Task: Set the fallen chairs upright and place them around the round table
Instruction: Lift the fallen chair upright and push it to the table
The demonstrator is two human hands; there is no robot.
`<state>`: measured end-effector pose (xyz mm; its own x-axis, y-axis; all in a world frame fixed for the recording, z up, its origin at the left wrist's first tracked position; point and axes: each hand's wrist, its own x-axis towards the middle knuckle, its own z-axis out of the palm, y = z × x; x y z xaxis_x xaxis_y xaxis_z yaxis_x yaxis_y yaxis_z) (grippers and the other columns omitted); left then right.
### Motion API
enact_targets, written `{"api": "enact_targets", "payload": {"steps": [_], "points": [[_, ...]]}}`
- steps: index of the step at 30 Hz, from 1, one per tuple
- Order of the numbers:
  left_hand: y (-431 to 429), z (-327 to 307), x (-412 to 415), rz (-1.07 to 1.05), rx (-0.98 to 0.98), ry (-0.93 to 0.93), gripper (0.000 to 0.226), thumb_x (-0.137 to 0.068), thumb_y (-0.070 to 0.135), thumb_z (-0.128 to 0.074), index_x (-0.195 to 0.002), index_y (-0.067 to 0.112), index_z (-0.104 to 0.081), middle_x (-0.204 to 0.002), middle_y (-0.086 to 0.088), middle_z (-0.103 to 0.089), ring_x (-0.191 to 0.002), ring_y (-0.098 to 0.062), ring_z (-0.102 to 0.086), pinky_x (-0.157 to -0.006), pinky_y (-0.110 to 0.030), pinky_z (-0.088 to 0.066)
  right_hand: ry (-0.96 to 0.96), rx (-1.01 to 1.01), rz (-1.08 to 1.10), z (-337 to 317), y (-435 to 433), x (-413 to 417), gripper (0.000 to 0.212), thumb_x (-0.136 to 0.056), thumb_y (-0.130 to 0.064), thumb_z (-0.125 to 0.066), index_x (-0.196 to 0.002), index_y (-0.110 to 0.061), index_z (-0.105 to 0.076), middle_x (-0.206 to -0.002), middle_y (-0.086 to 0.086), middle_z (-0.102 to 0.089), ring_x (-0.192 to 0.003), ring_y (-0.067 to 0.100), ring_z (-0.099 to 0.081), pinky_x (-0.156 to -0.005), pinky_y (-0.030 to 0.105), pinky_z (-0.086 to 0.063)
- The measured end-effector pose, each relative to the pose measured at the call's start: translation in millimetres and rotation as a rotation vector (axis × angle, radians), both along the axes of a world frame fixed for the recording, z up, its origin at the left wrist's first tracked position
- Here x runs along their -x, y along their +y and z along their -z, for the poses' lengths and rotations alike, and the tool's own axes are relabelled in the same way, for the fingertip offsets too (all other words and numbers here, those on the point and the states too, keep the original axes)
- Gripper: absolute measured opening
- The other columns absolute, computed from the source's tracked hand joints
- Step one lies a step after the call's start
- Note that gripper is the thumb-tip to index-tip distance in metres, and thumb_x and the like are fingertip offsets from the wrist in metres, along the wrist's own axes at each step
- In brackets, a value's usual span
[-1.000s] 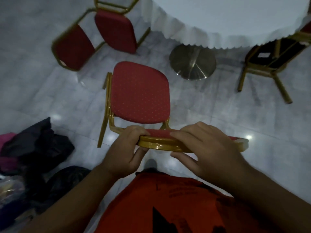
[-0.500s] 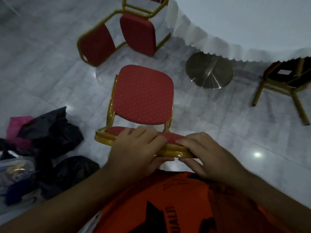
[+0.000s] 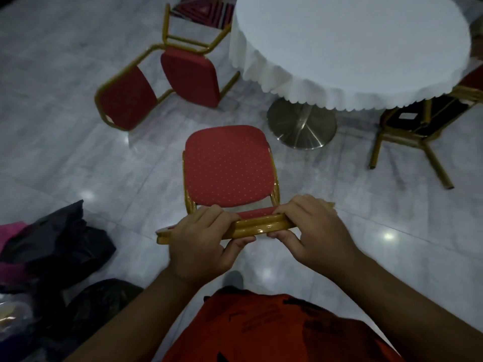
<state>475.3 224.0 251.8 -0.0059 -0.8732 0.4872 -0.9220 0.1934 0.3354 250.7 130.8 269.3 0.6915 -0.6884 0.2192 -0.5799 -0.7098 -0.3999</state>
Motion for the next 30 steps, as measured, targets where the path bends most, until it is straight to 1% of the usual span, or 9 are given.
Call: {"api": "enact_targets", "payload": {"steps": [4, 8, 13, 18, 21, 24, 26, 28, 30], "points": [[-37.8, 1.9, 9.0, 0.138, 0.012, 0.023, 0.039, -0.089, 0.055, -0.069, -0.093, 0.017, -0.074, -0.081, 0.003, -0.067, -0.069, -0.015, -0.059, -0.055, -0.031, -0.047, -0.061, -0.009, 0.139, 2.6, -7.7, 18.8, 0.05, -0.095, -0.065, -0.037, -0.1, -0.025, -0.065, -0.093, -0.018, -0.048, -0.086, 0.007, -0.046, -0.076, 0.03, -0.035], [-72.7, 3.2, 21.2, 0.256, -0.033, 0.061, 0.039, -0.09, 0.057, -0.066, -0.096, 0.019, -0.073, -0.083, 0.005, -0.065, -0.072, -0.016, -0.058, -0.058, -0.036, -0.048, -0.04, -0.028, 0.262, 6.0, -15.8, 37.8, 0.046, -0.093, -0.063, -0.044, -0.098, -0.023, -0.065, -0.091, -0.011, -0.055, -0.084, 0.011, -0.049, -0.076, 0.034, -0.037], [-105.9, 9.6, 38.6, 0.366, -0.129, 0.113, 0.038, -0.088, 0.058, -0.065, -0.101, 0.023, -0.073, -0.087, 0.008, -0.065, -0.078, -0.014, -0.057, -0.065, -0.04, -0.049, 0.038, -0.039, 0.347, 11.8, -29.8, 59.5, 0.039, -0.091, -0.06, -0.047, -0.101, -0.026, -0.063, -0.092, -0.012, -0.053, -0.083, 0.008, -0.044, -0.073, 0.029, -0.036], [-140.7, 8.5, 44.3, 0.404, -0.173, 0.11, 0.04, -0.088, 0.061, -0.063, -0.103, 0.025, -0.072, -0.09, 0.011, -0.064, -0.08, -0.013, -0.056, -0.067, -0.04, -0.048, 0.039, -0.017, 0.403, 11.8, -51.5, 64.1, 0.041, -0.09, -0.06, -0.048, -0.101, -0.023, -0.063, -0.092, -0.009, -0.055, -0.082, 0.011, -0.047, -0.072, 0.033, -0.041], [-158.8, 7.7, 38.8, 0.436, -0.182, 0.119, 0.041, -0.088, 0.063, -0.063, -0.102, 0.025, -0.07, -0.092, 0.012, -0.063, -0.081, -0.011, -0.055, -0.068, -0.039, -0.048, 0.043, -0.007, 0.44, 11.9, -60.4, 55.6, 0.041, -0.089, -0.061, -0.048, -0.1, -0.024, -0.061, -0.092, -0.009, -0.054, -0.082, 0.013, -0.047, -0.073, 0.034, -0.04], [-175.0, 3.6, 35.2, 0.424, -0.226, 0.13, 0.045, -0.085, 0.071, -0.06, -0.095, 0.027, -0.064, -0.087, 0.016, -0.058, -0.077, -0.008, -0.05, -0.068, -0.037, -0.046, -0.023, -0.044, 0.515, 10.4, -69.1, 44.2, 0.04, -0.086, -0.065, -0.052, -0.097, -0.027, -0.057, -0.09, -0.013, -0.051, -0.082, 0.01, -0.046, -0.074, 0.033, -0.036], [-184.8, 1.2, 35.6, 0.398, -0.234, 0.128, 0.048, -0.085, 0.075, -0.053, -0.088, 0.028, -0.059, -0.08, 0.015, -0.054, -0.072, -0.007, -0.047, -0.066, -0.037, -0.044, -0.037, -0.026, 0.563, 9.9, -74.6, 36.1, 0.036, -0.087, -0.063, -0.05, -0.093, -0.027, -0.053, -0.087, -0.013, -0.048, -0.08, 0.01, -0.043, -0.073, 0.033, -0.034], [-194.5, 1.2, 37.2, 0.359, -0.219, 0.142, 0.043, -0.089, 0.069, -0.049, -0.083, 0.027, -0.056, -0.076, 0.014, -0.051, -0.069, -0.009, -0.045, -0.063, -0.038, -0.043, -0.031, 0.005, 0.617, 11.0, -80.2, 29.1, 0.032, -0.089, -0.058, -0.047, -0.088, -0.027, -0.05, -0.082, -0.012, -0.045, -0.077, 0.011, -0.04, -0.071, 0.034, -0.032], [-202.9, 2.5, 40.2, 0.316, -0.205, 0.166, 0.035, -0.091, 0.058, -0.049, -0.079, 0.026, -0.053, -0.073, 0.012, -0.048, -0.068, -0.011, -0.042, -0.06, -0.039, -0.042, -0.026, 0.022, 0.661, 12.7, -86.2, 25.2, 0.03, -0.089, -0.055, -0.046, -0.085, -0.026, -0.05, -0.081, -0.01, -0.045, -0.076, 0.013, -0.04, -0.069, 0.034, -0.031]]}}
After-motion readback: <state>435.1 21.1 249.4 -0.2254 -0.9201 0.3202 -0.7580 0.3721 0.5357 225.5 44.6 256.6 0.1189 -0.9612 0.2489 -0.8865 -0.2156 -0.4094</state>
